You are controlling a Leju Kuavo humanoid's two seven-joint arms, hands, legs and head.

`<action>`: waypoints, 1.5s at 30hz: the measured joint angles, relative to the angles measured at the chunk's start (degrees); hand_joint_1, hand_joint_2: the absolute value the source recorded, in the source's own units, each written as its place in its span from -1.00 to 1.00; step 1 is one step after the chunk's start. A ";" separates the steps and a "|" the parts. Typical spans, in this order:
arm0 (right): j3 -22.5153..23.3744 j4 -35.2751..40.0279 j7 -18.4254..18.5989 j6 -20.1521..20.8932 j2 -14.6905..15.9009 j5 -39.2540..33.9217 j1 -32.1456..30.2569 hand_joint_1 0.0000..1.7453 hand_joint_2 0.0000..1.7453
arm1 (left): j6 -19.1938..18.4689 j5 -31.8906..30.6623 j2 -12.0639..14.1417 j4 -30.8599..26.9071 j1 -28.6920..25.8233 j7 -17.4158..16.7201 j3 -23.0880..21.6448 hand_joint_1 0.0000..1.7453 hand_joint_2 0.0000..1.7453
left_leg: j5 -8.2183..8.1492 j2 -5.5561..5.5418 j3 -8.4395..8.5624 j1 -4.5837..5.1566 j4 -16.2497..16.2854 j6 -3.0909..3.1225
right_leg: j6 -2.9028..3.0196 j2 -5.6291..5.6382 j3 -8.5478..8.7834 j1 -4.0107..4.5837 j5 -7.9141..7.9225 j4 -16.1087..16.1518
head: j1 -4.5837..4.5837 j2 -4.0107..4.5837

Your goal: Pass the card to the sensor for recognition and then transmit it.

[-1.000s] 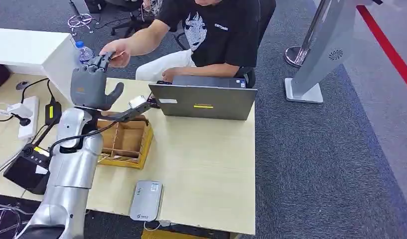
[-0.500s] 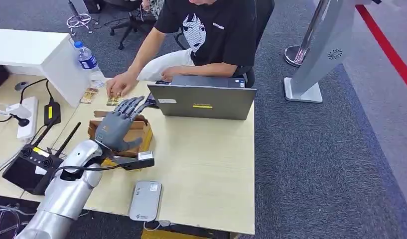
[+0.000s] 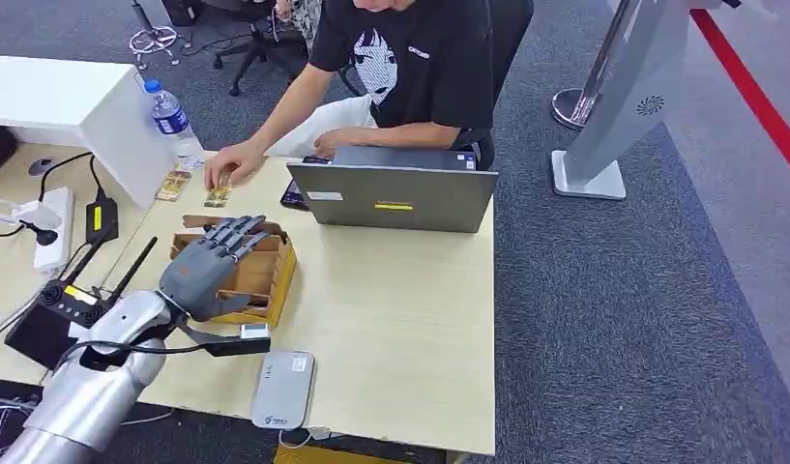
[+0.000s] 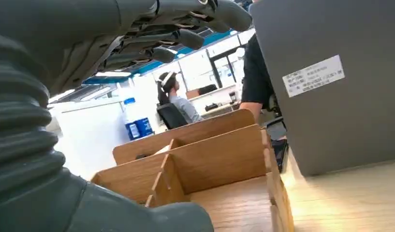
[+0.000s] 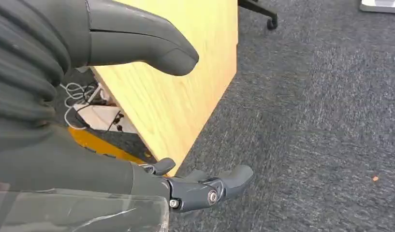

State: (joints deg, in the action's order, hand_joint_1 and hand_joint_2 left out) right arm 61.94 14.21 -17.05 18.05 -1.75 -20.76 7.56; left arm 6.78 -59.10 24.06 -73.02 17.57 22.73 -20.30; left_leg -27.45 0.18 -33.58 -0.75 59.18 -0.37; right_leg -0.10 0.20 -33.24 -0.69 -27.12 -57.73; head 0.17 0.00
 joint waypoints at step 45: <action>1.88 0.22 -0.50 -0.46 0.28 0.85 -1.27 -1.00 1.00 | 9.33 -6.97 -6.99 -0.42 -6.52 -1.55 -2.75 -1.00 1.00 | 0.00 -0.10 -0.04 0.03 -0.03 0.00 | -0.01 -0.11 -0.02 -0.02 0.00 0.02 | 0.00 0.00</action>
State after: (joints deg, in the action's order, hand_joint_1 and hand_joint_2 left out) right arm 63.82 14.43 -17.55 17.59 -1.46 -19.91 6.29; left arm 16.11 -66.07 17.07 -73.44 11.04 21.18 -23.06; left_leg -27.44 0.08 -33.62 -0.73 59.15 -0.38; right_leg -0.12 0.09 -33.26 -0.71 -27.13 -57.71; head 0.18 0.00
